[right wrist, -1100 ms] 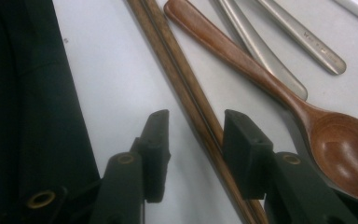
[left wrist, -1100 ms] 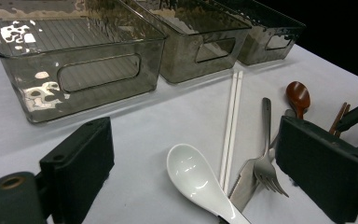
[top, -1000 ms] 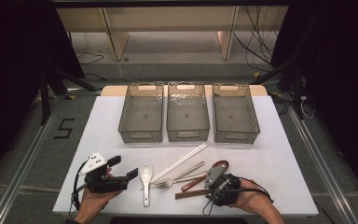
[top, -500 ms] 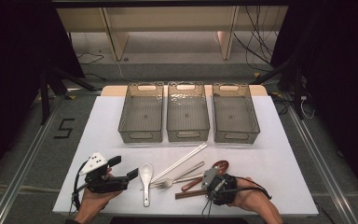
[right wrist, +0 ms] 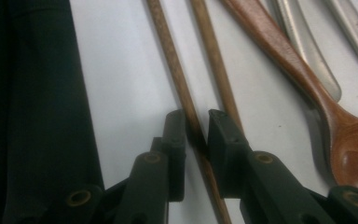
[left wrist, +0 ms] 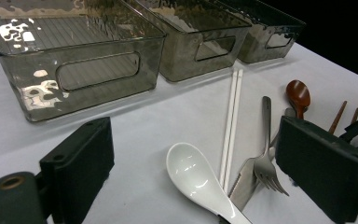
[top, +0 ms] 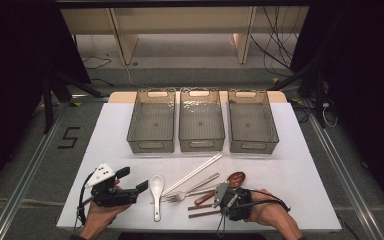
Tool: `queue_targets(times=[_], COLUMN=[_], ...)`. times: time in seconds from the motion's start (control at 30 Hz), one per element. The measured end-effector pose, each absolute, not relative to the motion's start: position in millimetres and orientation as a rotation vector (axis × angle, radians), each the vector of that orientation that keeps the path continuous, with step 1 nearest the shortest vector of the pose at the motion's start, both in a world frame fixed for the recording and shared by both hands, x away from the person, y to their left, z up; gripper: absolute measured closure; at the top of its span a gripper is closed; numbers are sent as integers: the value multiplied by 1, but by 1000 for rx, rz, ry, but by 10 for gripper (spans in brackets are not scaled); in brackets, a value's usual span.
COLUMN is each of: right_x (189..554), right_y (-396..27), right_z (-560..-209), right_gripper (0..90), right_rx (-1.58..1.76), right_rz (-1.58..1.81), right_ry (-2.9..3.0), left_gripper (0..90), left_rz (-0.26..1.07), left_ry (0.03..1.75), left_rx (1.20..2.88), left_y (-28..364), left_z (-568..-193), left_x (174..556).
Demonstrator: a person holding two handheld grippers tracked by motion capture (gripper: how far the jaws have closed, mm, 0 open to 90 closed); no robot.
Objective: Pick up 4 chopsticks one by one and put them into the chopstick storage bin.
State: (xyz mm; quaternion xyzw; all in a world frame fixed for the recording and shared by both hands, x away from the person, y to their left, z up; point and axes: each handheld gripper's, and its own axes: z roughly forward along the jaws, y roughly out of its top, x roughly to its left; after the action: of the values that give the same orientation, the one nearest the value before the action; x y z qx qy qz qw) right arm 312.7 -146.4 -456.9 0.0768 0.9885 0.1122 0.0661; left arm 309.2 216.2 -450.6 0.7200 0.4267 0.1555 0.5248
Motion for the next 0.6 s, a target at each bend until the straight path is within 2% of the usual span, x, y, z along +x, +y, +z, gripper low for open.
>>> queue_targets(times=[0.6], right_x=[303], right_y=[-137], right_z=[-456], right_gripper=[854], right_rx=[26], right_rz=[221], right_ry=[3010], left_gripper=[110], left_rz=[372], left_ry=[1023], left_rx=[1725], left_y=[216], left_z=[-451], left_x=[309])
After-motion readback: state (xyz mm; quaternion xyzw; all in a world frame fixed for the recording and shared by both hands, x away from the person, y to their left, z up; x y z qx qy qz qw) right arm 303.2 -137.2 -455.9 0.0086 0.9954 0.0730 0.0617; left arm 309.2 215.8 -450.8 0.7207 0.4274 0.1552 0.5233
